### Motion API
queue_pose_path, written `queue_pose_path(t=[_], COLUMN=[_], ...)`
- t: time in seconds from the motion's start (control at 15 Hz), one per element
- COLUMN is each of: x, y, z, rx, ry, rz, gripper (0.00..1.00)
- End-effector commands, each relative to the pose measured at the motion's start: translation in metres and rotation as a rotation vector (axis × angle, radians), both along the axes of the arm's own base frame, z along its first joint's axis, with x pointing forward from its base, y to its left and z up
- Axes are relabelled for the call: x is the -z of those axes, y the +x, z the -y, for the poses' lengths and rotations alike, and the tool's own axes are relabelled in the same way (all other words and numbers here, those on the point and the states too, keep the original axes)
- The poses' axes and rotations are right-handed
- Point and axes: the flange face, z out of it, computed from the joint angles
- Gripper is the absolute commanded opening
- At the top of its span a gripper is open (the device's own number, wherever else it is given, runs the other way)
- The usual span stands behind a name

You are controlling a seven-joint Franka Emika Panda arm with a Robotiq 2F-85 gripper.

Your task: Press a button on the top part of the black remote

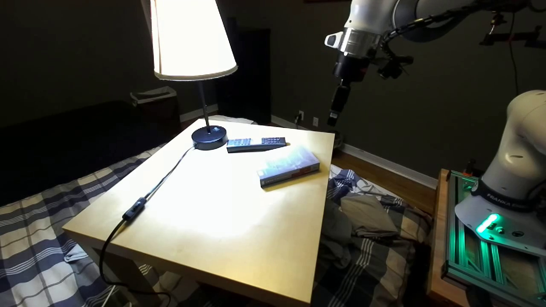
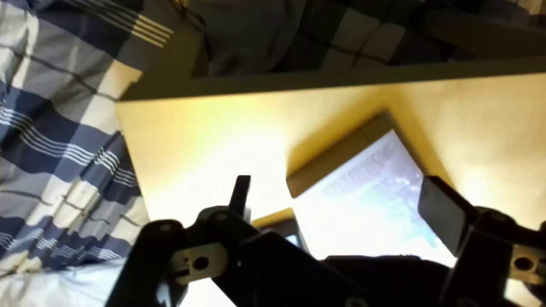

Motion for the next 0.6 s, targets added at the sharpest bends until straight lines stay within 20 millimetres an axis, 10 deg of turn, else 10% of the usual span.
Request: queue_pose_path(t=[0.0, 0.07, 0.53], x=[0.0, -0.001, 0.007], y=[0.038, 0.049, 0.117], z=[-0.04, -0.049, -0.089], rx=[-0.08, -0.089, -0.143], ry=[0.049, 0.064, 0.146], rz=[0.096, 0.135, 0.333], gripper=[1.0, 0.75, 0.26])
